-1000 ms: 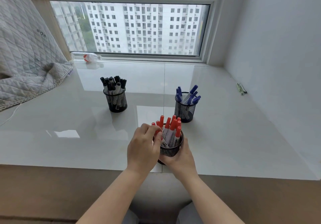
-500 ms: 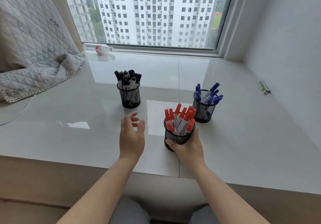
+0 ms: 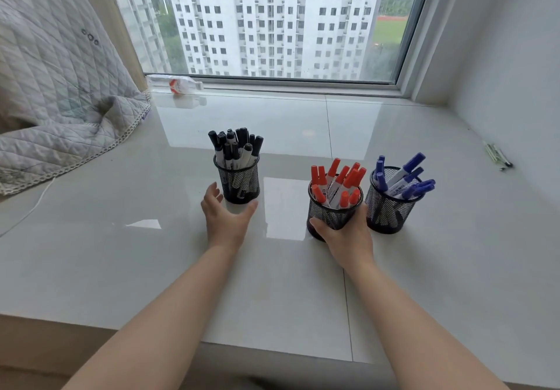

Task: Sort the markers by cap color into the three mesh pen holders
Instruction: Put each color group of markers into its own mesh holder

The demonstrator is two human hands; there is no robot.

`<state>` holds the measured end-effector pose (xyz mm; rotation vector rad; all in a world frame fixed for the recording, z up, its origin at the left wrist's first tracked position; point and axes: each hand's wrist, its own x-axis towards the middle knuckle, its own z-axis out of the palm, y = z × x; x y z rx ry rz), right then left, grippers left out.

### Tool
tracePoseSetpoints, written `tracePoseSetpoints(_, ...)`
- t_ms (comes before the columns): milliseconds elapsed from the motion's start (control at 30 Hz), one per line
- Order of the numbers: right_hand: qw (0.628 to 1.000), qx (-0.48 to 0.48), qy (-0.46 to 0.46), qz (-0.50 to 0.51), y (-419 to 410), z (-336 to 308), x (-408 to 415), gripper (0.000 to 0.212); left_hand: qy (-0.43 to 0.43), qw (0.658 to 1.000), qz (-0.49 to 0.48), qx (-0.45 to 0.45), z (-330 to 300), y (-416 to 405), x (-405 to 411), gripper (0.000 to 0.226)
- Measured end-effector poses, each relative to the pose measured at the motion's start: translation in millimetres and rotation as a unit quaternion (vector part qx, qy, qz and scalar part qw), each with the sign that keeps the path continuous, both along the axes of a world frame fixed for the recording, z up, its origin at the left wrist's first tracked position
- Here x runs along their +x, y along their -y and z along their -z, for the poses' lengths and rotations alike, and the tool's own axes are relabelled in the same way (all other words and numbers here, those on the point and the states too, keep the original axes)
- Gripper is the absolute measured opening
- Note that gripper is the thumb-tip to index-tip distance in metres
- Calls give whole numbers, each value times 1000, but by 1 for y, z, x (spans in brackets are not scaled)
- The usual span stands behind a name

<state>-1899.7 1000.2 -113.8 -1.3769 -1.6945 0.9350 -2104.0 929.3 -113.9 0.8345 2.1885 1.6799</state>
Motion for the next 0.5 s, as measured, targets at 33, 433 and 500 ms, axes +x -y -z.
tracePoseSetpoints(33, 1000, 1, 1, 3, -4, 1, -1, 76, 4, 1000, -2, 3, 1, -6, -4, 93)
tracePoseSetpoints(433, 999, 21, 15, 43, -29, 6, -11, 92, -20, 1000, -19, -7, -2, -50, -31, 102)
tracePoseSetpoints(500, 999, 20, 19, 47, -29, 7, -12, 94, -25, 999, -30, -26, -2, -53, -32, 96)
